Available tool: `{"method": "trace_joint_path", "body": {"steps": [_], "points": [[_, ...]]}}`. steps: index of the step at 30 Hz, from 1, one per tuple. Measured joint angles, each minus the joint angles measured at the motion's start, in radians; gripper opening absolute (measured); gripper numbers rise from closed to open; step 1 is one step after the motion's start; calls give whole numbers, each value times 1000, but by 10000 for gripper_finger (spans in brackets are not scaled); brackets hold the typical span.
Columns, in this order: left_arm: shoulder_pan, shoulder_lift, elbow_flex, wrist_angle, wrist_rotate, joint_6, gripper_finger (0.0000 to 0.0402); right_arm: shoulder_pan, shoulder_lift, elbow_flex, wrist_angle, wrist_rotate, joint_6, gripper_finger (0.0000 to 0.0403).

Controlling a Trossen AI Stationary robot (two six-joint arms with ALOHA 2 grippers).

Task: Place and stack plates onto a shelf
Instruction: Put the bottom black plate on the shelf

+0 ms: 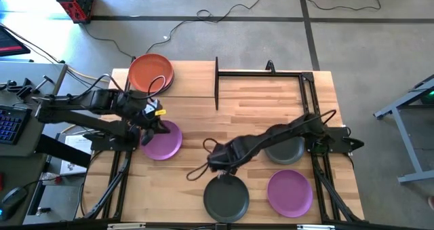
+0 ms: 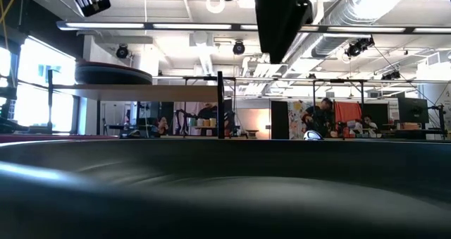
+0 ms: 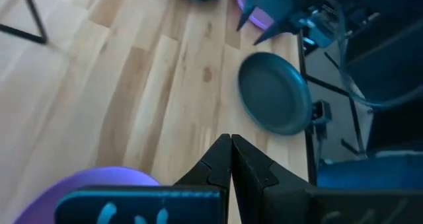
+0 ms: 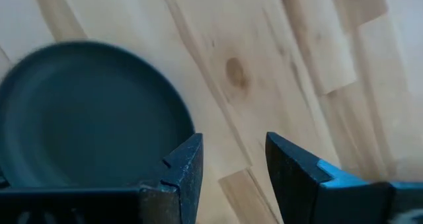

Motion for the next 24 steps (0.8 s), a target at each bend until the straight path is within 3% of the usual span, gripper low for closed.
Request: {"method": "trace_joint_path", "body": {"steps": [10, 24], "points": [[-64, 0, 0, -1, -32, -28, 1, 44, 111, 0, 1, -17, 131, 142], [-69, 0, 0, -1, -42, -26, 1, 49, 125, -1, 32, -16, 248, 142]]}}
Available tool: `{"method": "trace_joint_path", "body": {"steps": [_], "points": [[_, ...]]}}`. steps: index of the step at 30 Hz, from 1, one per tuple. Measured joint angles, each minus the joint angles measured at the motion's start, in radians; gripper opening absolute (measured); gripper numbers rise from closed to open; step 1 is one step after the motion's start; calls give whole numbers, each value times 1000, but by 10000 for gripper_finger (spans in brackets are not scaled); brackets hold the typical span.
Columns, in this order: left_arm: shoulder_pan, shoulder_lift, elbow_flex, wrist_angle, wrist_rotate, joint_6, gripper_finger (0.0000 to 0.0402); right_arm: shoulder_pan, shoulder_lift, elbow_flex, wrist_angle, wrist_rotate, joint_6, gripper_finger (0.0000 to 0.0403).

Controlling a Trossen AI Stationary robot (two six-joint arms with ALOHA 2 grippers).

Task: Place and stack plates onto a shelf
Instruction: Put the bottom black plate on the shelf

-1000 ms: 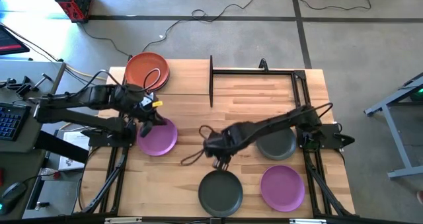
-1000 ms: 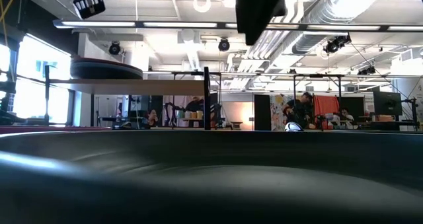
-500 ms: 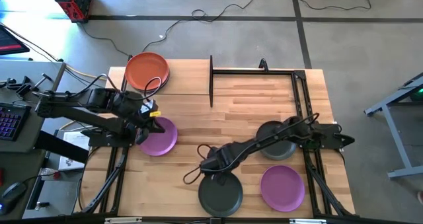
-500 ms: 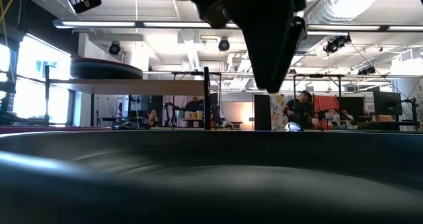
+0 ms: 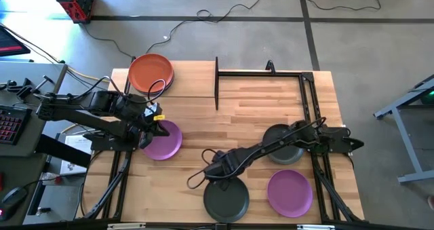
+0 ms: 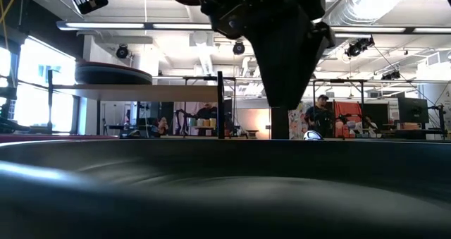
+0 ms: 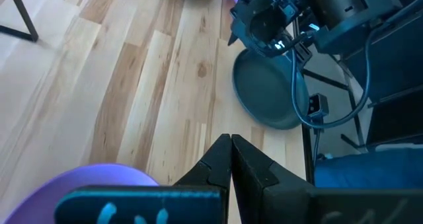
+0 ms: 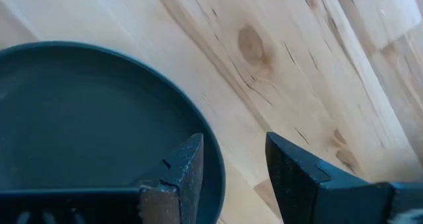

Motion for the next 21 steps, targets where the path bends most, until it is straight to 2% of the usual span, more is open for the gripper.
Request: {"method": "trace_joint_path", "body": {"steps": [9, 18, 21], "points": [[0, 0, 0, -5, 0, 1, 1, 0, 20, 0, 80, 8, -169, 142], [0, 0, 1, -16, -1, 2, 1, 0, 69, 0, 98, -43, -229, 142], [0, 0, 1, -16, -1, 2, 1, 0, 72, 0, 92, -26, -228, 142]]}}
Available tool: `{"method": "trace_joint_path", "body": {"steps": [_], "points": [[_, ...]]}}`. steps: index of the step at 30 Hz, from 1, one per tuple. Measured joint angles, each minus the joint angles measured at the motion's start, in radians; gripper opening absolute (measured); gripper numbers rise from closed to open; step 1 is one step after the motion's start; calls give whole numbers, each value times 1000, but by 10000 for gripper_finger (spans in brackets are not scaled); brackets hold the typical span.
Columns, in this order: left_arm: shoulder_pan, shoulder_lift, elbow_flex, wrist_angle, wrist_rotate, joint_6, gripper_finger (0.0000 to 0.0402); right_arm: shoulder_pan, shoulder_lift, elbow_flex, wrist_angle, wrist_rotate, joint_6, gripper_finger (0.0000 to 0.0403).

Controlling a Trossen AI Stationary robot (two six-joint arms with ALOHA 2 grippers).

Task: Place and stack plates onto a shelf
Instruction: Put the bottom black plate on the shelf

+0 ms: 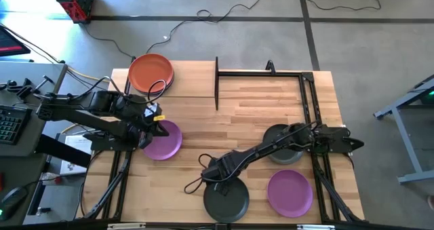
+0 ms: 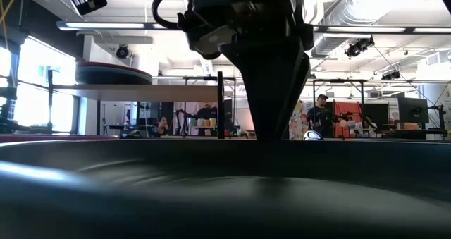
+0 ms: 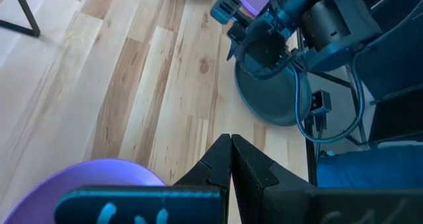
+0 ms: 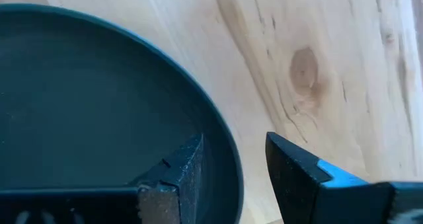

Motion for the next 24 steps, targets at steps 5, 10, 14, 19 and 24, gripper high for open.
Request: {"method": "trace_joint_path", "body": {"steps": [5, 10, 14, 19, 24], "points": [[0, 0, 0, -1, -1, 6, 0, 0, 0, 0, 4, 2, -29, 142], [0, 0, 0, -1, -1, 6, 0, 0, 3, 0, 18, -2, -36, 142], [0, 0, 0, -1, -1, 6, 0, 0, 22, 0, 28, -18, -49, 142], [0, 0, 0, 0, 0, 6, 0, 0, 29, 0, 30, -23, -49, 142], [0, 0, 0, -1, 0, 5, 0, 0, 35, 0, 20, -28, -45, 134]]}}
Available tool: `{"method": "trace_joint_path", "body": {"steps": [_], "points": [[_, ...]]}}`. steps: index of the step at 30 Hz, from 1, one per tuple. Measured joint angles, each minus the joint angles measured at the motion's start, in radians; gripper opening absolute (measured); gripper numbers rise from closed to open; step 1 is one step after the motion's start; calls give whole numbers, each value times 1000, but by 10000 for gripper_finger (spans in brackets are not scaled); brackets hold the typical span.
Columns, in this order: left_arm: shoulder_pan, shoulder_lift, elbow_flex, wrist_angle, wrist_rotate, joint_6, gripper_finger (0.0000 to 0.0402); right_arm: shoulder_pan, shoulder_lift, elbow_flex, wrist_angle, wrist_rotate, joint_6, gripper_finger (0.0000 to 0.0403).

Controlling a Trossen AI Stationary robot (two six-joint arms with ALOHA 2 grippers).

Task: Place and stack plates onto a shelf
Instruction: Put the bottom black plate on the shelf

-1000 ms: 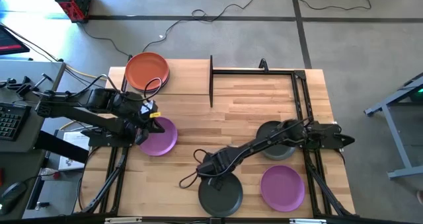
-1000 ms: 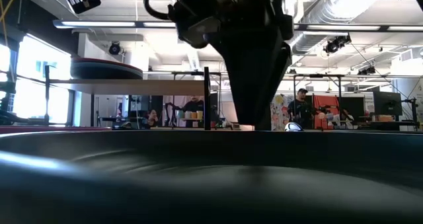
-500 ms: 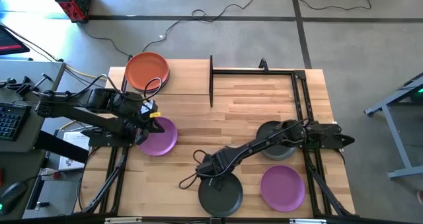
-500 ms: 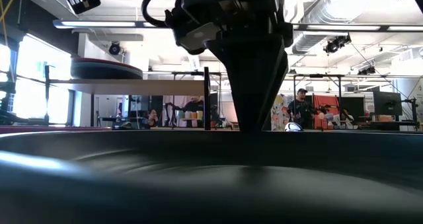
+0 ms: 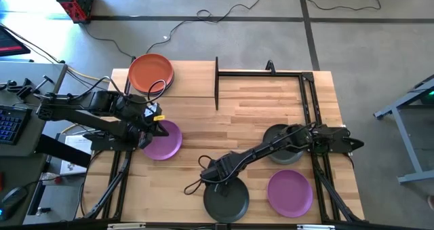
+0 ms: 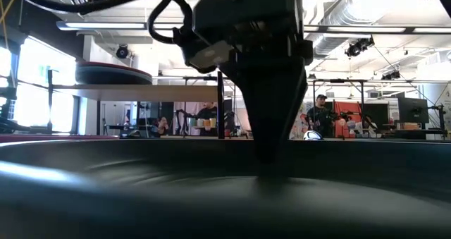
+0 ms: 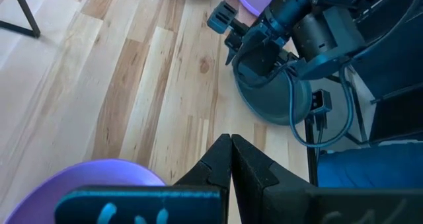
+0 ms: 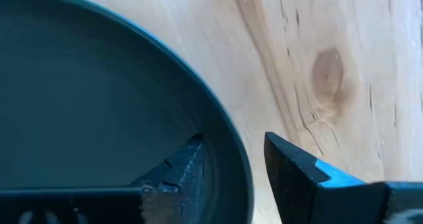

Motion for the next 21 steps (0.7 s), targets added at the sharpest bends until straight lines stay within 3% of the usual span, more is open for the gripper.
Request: {"method": "trace_joint_path", "body": {"steps": [3, 8, 21], "points": [[0, 0, 0, 0, 0, 1, 0, 0, 1, 0, -2, -3, 5, 102], [0, 0, 0, 0, 0, 1, 0, -5, -2, 0, -27, -16, 3, 14], [0, 0, 0, 0, -13, -9, 0, -30, -27, 0, -81, -29, -5, 2]]}}
